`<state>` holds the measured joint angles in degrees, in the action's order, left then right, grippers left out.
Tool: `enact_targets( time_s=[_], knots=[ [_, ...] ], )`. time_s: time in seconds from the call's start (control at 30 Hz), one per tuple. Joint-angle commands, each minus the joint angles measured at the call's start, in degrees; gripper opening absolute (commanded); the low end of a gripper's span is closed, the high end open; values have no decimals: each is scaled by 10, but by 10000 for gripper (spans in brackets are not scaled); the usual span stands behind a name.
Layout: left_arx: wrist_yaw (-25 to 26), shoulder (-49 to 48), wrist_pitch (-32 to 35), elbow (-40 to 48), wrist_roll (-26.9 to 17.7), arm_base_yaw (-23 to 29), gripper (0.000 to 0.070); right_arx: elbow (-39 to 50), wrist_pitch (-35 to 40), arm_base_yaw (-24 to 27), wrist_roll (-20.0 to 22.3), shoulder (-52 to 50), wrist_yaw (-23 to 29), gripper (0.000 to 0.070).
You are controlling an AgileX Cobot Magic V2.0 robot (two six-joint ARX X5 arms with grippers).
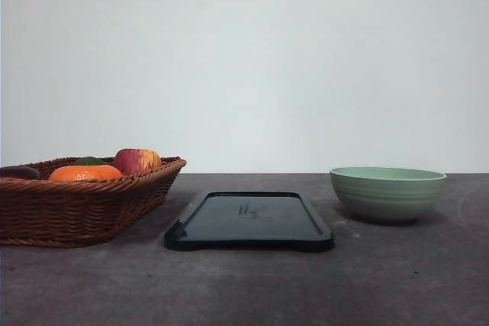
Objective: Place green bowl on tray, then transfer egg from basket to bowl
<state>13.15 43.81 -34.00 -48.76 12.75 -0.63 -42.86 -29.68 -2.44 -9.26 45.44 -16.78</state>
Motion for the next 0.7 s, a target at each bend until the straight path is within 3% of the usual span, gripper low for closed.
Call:
enact_targets(
  time_s=[0.0,0.3,0.53,0.57,0.67],
  knots=[
    [4,20,-14,-26,-36,-3,1,-21,-8,-8,27,23,-2,6],
    [5,103,-111,-80,-92,-21,0,-64,-45,-42,33,121,-14,6],
    [5,116,-110,-88,-110,-33,5,-68,-51,-50,39,147,-14,8],
    [5,116,-107,-88,-110,-34,21,-68,-51,-50,41,147,-14,12],
    [4,116,-100,-88,-110,-34,322,-68,-51,-50,42,147,-13,132]
  ],
)
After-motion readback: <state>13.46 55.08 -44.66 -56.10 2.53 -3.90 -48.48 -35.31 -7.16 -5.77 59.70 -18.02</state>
